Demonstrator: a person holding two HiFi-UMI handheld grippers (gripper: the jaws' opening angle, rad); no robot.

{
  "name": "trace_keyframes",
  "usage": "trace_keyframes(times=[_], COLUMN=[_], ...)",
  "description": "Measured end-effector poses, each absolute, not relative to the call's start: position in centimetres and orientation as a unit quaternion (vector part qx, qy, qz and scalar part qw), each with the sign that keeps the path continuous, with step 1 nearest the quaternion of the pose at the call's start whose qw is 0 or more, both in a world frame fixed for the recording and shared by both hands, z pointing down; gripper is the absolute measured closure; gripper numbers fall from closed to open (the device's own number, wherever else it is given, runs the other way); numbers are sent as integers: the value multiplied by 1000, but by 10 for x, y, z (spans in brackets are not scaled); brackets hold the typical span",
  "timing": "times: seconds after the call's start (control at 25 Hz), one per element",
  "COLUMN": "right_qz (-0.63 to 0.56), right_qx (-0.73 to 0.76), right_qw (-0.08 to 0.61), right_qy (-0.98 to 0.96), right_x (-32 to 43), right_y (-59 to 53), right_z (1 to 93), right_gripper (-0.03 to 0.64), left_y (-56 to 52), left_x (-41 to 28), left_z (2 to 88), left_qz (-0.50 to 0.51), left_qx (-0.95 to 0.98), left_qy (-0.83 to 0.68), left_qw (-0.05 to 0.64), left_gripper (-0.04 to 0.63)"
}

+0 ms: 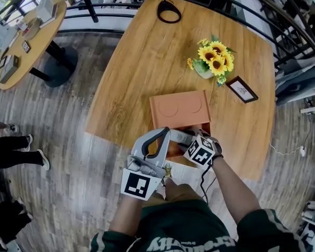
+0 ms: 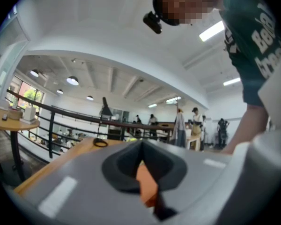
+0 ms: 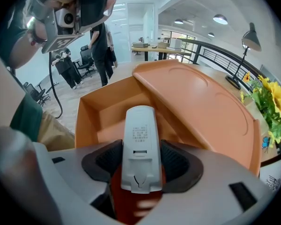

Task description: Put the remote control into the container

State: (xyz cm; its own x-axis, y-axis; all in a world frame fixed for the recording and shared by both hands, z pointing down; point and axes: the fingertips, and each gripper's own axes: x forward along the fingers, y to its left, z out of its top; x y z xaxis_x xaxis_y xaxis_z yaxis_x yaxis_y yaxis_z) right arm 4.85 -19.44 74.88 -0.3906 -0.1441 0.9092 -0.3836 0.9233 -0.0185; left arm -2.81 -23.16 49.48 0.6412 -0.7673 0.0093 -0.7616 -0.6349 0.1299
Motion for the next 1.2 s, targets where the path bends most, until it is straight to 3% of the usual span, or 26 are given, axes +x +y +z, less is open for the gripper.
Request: trace_keyframes(times=[0.4,1.2], right_qz=[110,118], right_qx=[153,179], right_qw=[537,487], right_qy=[-822,-847], right_x=[47,36], right_y=[-195,-193], right_z=[747,707], right_gripper=[356,356], left_y=[-224,-214], left_x=[-29,-27], left_z=[495,464], left_qz=[-10,-22], left_qx=[906,914], left_qy=[-420,-403], left_qw=[49,31], left_gripper=[597,597])
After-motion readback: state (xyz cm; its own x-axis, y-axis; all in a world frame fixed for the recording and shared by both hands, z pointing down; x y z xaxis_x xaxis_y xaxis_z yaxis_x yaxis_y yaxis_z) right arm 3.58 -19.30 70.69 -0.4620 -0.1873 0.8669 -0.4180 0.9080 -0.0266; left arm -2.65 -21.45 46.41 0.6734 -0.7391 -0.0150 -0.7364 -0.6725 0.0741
